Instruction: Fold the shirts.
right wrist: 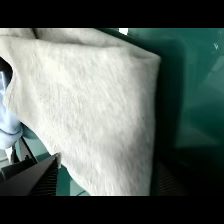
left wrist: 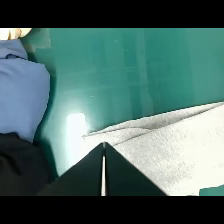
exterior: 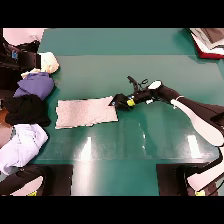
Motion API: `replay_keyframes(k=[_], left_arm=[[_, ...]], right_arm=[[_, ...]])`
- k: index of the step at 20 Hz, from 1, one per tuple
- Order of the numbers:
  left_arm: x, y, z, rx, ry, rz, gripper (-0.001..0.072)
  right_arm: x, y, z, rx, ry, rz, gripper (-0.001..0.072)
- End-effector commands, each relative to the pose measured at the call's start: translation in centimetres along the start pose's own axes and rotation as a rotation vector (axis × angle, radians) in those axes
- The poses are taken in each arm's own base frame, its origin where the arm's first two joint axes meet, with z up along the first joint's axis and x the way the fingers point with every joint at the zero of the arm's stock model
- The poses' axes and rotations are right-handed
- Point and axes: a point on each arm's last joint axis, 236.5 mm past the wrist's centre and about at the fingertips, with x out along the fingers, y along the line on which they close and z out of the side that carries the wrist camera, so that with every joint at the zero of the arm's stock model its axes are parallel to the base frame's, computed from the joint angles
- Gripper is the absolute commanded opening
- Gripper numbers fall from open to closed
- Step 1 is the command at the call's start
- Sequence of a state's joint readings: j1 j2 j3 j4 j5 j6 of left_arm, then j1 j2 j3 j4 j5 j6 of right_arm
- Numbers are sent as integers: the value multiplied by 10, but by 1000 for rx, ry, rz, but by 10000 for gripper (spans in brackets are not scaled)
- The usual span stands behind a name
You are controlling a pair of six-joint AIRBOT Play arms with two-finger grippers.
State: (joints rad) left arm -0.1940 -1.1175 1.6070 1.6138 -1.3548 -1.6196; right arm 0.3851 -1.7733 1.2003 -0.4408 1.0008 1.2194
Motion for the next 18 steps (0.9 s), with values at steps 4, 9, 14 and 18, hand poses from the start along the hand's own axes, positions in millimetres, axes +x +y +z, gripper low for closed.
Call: replay_keyframes(k=[4, 9, 14, 18], left_arm=[[0, -1, -1, 0, 3, -2, 26], [0, 0, -6, 1, 27, -1, 26], [0, 0, -14, 4, 59, 1, 27], [0, 0, -9, 1, 39, 0, 26]], right_arm=[[40, 23, -17, -62, -12, -15, 553], [32, 60, -5, -255, -32, 24, 13], [-106, 56, 58, -337, -281, -85, 9], [-270, -24, 73, -204, -575, -264, 8]])
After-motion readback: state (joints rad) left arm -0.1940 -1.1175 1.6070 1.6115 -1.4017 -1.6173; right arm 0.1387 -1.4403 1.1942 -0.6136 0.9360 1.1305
